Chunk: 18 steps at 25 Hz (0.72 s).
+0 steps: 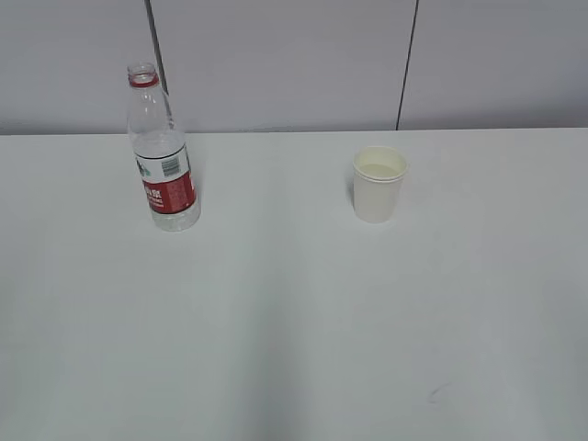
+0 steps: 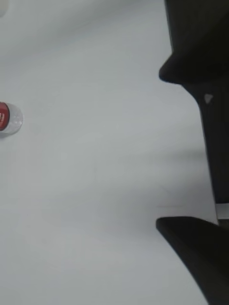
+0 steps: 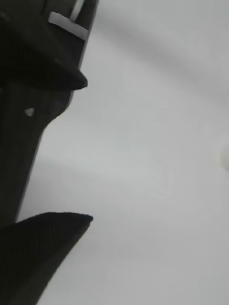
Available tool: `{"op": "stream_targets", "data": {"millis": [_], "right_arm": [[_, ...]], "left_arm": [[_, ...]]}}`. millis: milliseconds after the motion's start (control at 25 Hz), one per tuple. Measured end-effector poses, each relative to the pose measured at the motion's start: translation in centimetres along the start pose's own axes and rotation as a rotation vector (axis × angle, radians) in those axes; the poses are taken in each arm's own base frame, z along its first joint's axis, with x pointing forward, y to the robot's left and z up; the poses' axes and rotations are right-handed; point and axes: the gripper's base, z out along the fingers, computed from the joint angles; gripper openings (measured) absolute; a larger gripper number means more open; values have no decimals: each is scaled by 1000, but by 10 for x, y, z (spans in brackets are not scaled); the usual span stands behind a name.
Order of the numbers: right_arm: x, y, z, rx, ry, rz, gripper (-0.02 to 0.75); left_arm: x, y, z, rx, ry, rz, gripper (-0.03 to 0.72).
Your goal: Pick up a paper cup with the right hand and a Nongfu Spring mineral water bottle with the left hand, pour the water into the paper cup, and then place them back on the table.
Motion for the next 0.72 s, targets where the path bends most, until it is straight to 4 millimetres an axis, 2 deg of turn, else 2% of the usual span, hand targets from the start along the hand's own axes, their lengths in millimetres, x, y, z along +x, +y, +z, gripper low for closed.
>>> {"op": "stream_targets", "data": {"millis": [160, 280, 720], "right_arm": [[4, 0, 0, 3, -58, -28, 589], [6, -1, 1, 5, -63, -47, 589], [6, -1, 0, 8, -66, -55, 589]], "left_arm": [[13, -1, 4, 4, -93, 20, 523], [11, -3, 6, 15, -161, 44, 523], [12, -3, 11, 27, -162, 57, 512]]}}
